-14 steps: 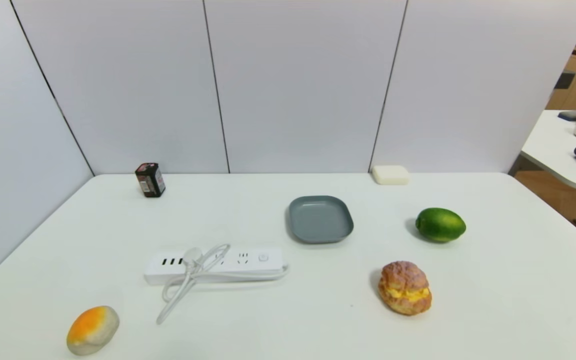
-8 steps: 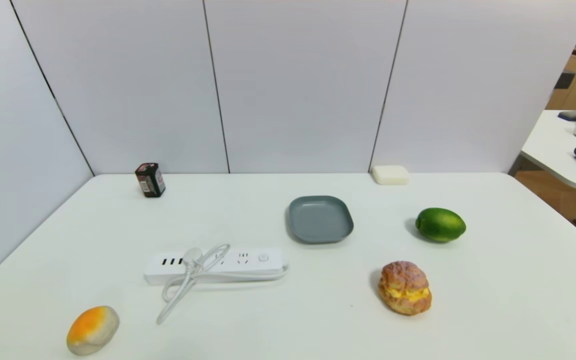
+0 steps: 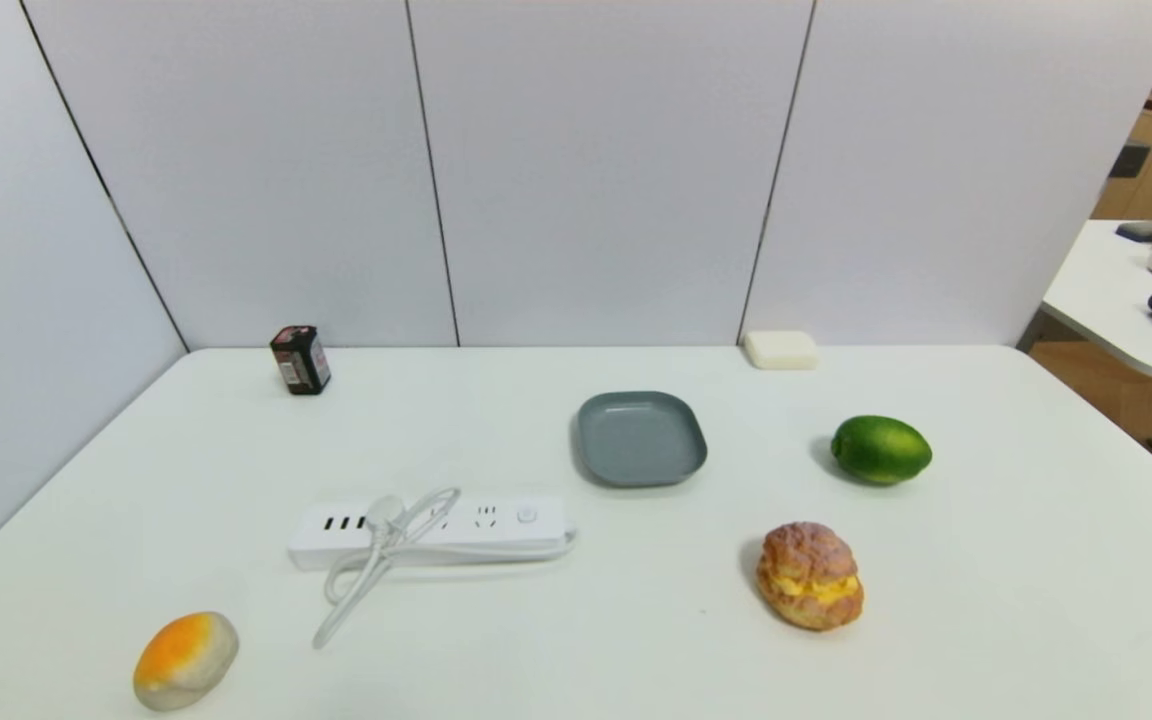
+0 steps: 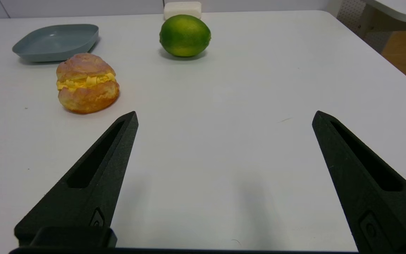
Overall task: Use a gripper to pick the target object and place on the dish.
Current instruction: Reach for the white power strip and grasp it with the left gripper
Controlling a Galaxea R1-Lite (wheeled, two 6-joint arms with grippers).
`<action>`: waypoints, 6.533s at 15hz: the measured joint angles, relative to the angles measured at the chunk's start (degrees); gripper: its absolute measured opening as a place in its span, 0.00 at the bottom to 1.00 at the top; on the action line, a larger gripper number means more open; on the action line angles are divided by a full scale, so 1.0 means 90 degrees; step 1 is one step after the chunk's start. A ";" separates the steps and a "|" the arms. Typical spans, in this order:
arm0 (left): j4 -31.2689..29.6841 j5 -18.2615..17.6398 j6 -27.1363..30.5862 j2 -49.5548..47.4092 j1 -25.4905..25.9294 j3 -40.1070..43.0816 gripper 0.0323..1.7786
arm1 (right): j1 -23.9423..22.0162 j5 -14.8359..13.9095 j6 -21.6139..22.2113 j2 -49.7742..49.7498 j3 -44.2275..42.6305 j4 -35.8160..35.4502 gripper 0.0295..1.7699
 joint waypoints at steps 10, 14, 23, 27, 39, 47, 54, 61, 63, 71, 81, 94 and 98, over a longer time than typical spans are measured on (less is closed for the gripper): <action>0.1103 -0.0056 0.1104 0.2393 -0.0257 -0.2263 0.95 | 0.0000 0.0000 0.0000 0.0000 0.0000 0.0000 0.97; 0.1906 -0.0424 0.2216 0.4452 -0.0359 -0.3925 0.95 | 0.0000 0.0000 0.0003 0.0000 0.0000 0.0000 0.97; 0.3489 -0.1772 0.5222 0.8823 -0.1057 -0.7167 0.95 | 0.0000 0.0000 0.0003 0.0000 0.0000 0.0000 0.97; 0.3524 -0.2022 0.5926 0.9922 -0.1495 -0.7772 0.95 | 0.0000 0.0000 0.0000 0.0000 0.0000 0.0000 0.97; 0.3665 -0.2251 0.6005 1.0942 -0.1719 -0.7983 0.95 | 0.0000 0.0000 0.0005 0.0000 0.0000 0.0003 0.97; 0.3660 -0.2243 0.6101 1.1558 -0.1895 -0.8058 0.95 | 0.0000 0.0000 -0.0003 0.0000 0.0000 0.0000 0.97; 0.3663 -0.2243 0.6220 1.2002 -0.1899 -0.8197 0.95 | 0.0000 0.0003 0.0000 0.0000 0.0000 0.0000 0.97; 0.3706 -0.2240 0.6232 1.2207 -0.1896 -0.8257 0.95 | 0.0000 0.0000 0.0005 0.0000 0.0000 0.0000 0.97; 0.3924 -0.2240 0.6274 1.2241 -0.1899 -0.8410 0.95 | 0.0000 0.0000 0.0003 0.0000 0.0000 0.0003 0.97; 0.4134 -0.2154 0.6590 1.2401 -0.1887 -0.8670 0.95 | 0.0000 0.0000 0.0000 0.0000 0.0000 0.0003 0.97; 0.4134 -0.2102 0.6618 1.2525 -0.1880 -0.8685 0.95 | 0.0000 0.0000 0.0003 0.0000 0.0000 0.0000 0.97; 0.4441 -0.2105 0.6559 1.2459 -0.1872 -0.8680 0.53 | 0.0000 0.0003 0.0003 0.0000 0.0000 0.0000 0.97; 0.4439 -0.2102 0.6544 1.2379 -0.1871 -0.8680 0.51 | 0.0000 0.0003 0.0000 0.0000 0.0000 0.0000 0.97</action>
